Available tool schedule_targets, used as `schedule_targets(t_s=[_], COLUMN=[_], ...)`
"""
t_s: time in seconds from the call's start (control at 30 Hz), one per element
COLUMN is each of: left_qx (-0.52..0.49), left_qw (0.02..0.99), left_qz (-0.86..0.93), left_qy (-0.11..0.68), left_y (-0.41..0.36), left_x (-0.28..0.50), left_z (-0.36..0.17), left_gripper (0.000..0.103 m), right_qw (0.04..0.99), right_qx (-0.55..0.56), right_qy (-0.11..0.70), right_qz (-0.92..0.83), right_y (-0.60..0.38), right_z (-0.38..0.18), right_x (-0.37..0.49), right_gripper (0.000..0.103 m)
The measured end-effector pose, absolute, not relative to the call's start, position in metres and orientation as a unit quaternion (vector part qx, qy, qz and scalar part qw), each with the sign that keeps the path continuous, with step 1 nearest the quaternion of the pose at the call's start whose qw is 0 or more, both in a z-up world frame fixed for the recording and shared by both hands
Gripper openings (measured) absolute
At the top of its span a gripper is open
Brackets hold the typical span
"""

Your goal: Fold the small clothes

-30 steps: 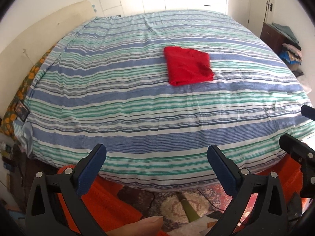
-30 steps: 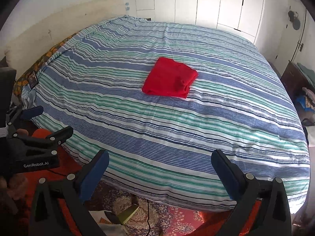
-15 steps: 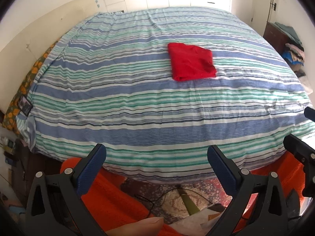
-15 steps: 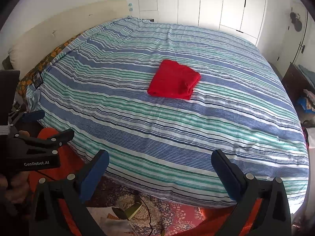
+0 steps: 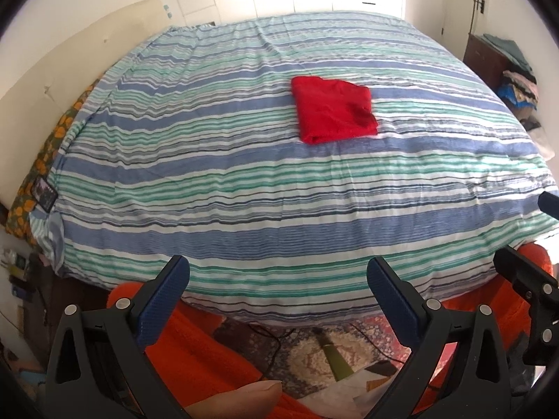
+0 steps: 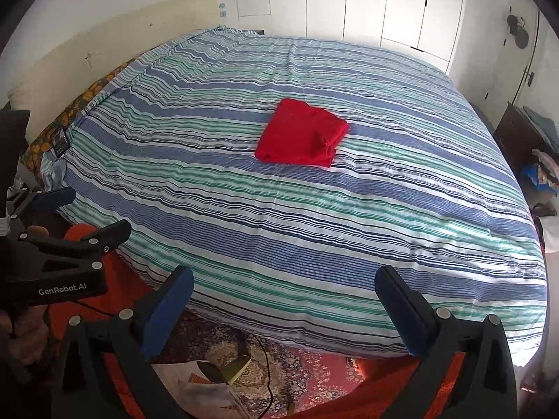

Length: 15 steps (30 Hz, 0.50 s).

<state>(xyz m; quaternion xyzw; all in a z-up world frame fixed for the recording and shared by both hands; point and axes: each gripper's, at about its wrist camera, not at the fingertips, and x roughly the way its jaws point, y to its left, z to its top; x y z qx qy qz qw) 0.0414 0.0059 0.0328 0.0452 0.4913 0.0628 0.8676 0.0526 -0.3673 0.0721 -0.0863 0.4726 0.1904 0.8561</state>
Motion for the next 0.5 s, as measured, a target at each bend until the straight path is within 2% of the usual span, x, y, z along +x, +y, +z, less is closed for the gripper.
schedule_targets(t_s=[0.5], left_qx=[0.050], left_qw=[0.867], left_qz=[0.060], left_qy=[0.492], left_y=[0.0042], left_x=[0.0427], left_z=[0.0307], left_gripper=[0.102], right_qw=[0.857], right_qx=[-0.074], right_qy=[0.472], right_qz=[0.191], right_y=[-0.3683], right_z=[0.0786], right_x=[0.0551], right_gripper=[0.102])
